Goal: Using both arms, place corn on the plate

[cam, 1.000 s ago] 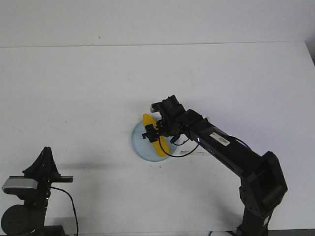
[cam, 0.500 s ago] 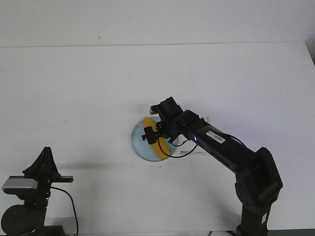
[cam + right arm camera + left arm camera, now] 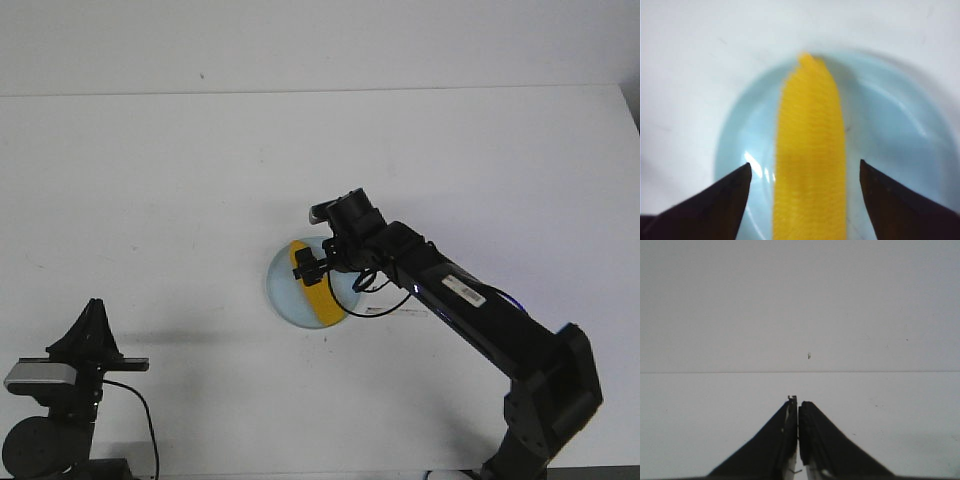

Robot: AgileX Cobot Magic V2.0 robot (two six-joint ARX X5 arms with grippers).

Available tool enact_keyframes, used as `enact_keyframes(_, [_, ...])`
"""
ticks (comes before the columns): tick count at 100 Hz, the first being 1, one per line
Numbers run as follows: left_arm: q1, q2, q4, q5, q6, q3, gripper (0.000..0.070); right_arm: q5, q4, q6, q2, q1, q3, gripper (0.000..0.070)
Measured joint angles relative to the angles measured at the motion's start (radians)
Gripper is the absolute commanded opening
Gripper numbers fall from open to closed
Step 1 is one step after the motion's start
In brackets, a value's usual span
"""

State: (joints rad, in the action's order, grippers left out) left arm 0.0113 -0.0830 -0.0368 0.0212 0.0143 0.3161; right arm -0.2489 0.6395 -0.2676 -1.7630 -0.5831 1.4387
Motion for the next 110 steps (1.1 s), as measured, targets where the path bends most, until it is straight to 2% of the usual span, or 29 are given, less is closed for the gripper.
enact_keyframes(4, [0.000,0.000,0.000,0.000,0.000,0.000,0.0002,0.029,0.000,0.024,0.028,0.003,0.000,0.0477])
enact_keyframes(8, [0.000,0.000,0.000,0.000,0.000,0.000,0.0002,0.066,0.002,0.052,0.050,0.003,0.000,0.0438])
enact_keyframes(23, [0.000,0.000,0.000,0.000,0.000,0.000,0.0002,0.239,0.051,0.160,0.096,0.023,-0.006,0.0171])
enact_keyframes(33, [0.000,0.000,0.000,0.000,0.000,0.000,0.0002,0.320,0.050,0.211,0.137,0.056,-0.047,0.0094])
enact_keyframes(41, [0.000,0.000,0.000,0.000,0.000,0.000,0.0002,0.351,0.033,0.236,0.190,0.092,-0.100,0.0038])
enact_keyframes(61, [0.000,0.000,0.000,0.000,0.000,0.000,0.0002,0.356,-0.087,0.293,0.393,0.197,-0.288,0.0015])
enact_keyframes(88, [0.000,0.000,0.000,0.000,0.000,0.000,0.0002,0.354,-0.341,0.316,0.743,0.390,-0.636,0.0015])
enact_keyframes(110, [0.000,0.000,0.000,0.000,0.000,0.000,0.0002,0.354,-0.398,0.329,1.011,0.581,-0.850,0.0015])
